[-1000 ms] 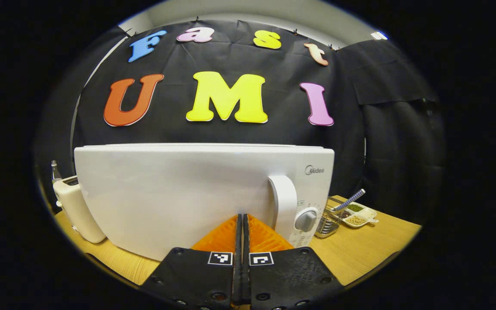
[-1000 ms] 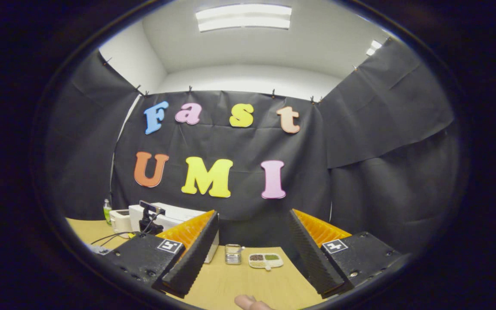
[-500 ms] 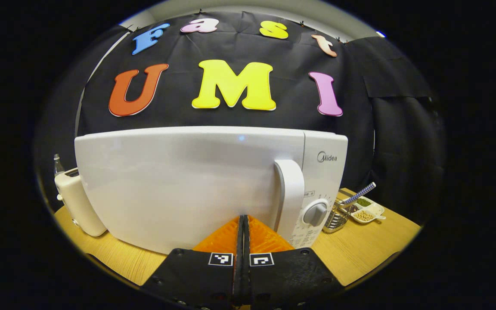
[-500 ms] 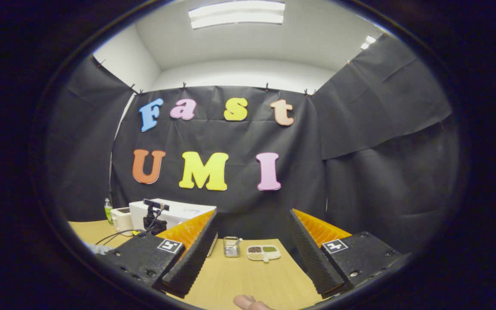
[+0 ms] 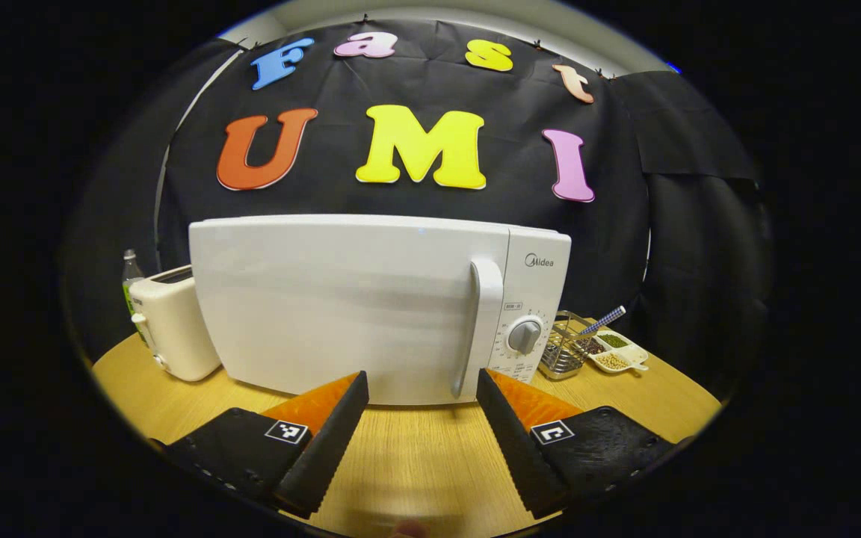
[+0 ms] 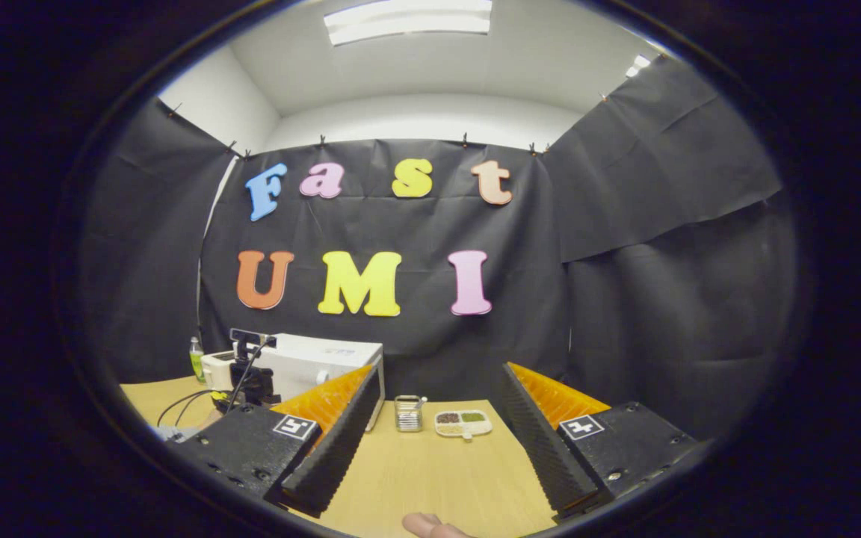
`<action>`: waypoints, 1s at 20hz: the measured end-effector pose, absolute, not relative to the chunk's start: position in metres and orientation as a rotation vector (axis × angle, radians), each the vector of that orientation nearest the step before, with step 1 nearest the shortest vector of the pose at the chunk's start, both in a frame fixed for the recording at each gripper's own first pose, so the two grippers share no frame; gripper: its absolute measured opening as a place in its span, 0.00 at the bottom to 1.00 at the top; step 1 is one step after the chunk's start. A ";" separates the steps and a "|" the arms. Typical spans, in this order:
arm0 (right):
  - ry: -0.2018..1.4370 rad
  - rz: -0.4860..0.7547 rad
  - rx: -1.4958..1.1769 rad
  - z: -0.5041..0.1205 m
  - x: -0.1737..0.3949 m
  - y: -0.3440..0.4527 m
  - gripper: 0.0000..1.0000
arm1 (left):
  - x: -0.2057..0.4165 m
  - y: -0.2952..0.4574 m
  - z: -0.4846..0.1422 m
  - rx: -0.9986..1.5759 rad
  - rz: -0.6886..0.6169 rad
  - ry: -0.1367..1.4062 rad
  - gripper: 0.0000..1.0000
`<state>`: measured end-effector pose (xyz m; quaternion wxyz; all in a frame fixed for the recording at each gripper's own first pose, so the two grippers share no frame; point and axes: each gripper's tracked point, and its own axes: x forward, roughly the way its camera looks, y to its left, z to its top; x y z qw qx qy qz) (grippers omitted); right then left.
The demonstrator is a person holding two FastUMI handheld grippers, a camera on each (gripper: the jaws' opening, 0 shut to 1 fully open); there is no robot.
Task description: Open the microwave oven with the left hand, put the food in, and close the microwave oven.
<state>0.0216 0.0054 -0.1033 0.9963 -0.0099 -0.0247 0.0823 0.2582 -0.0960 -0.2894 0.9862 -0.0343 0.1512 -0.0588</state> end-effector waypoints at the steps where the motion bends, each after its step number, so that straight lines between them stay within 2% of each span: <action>1: -0.042 0.166 -0.017 -0.105 0.020 0.008 0.96 | 0.248 -0.089 -0.282 -0.044 -0.093 0.294 0.92; 2: -0.036 0.165 -0.011 -0.107 0.019 0.010 1.00 | 0.236 -0.081 -0.272 -0.024 -0.063 0.286 0.93; 3: -0.026 0.166 -0.007 -0.109 0.018 0.013 1.00 | 0.224 -0.077 -0.261 -0.016 -0.049 0.274 0.94; 4: -0.016 0.172 -0.005 -0.111 0.015 0.018 1.00 | 0.212 -0.075 -0.248 -0.022 -0.042 0.259 0.84; 5: -0.006 0.182 -0.005 -0.113 0.012 0.022 1.00 | 0.200 -0.074 -0.234 -0.036 -0.047 0.238 0.94; 7: 0.004 0.190 0.003 -0.111 0.007 0.025 0.96 | 0.174 -0.076 -0.203 -0.059 -0.067 0.183 0.94; 9: 0.000 0.171 0.003 -0.106 0.002 0.022 1.00 | 0.148 -0.066 -0.174 -0.051 -0.049 0.144 0.94; 10: -0.006 0.165 0.002 -0.102 -0.001 0.021 0.96 | 0.136 -0.059 -0.161 -0.042 -0.021 0.136 0.94; 11: -0.012 0.162 0.005 -0.100 -0.006 0.022 1.00 | 0.123 -0.052 -0.153 -0.034 0.002 0.139 0.94; 12: -0.018 0.163 0.011 -0.096 -0.009 0.023 1.00 | 0.111 -0.048 -0.144 -0.030 0.017 0.145 0.94; 13: -0.019 0.162 0.012 -0.094 -0.011 0.023 0.96 | 0.099 -0.046 -0.135 -0.027 0.022 0.145 0.94; 14: -0.019 0.155 0.011 -0.093 -0.012 0.023 1.00 | 0.088 -0.044 -0.123 -0.023 0.027 0.133 0.94; 20: 0.003 0.141 0.033 -0.085 -0.013 0.021 1.00 | 0.029 -0.024 -0.078 0.040 0.100 0.087 0.93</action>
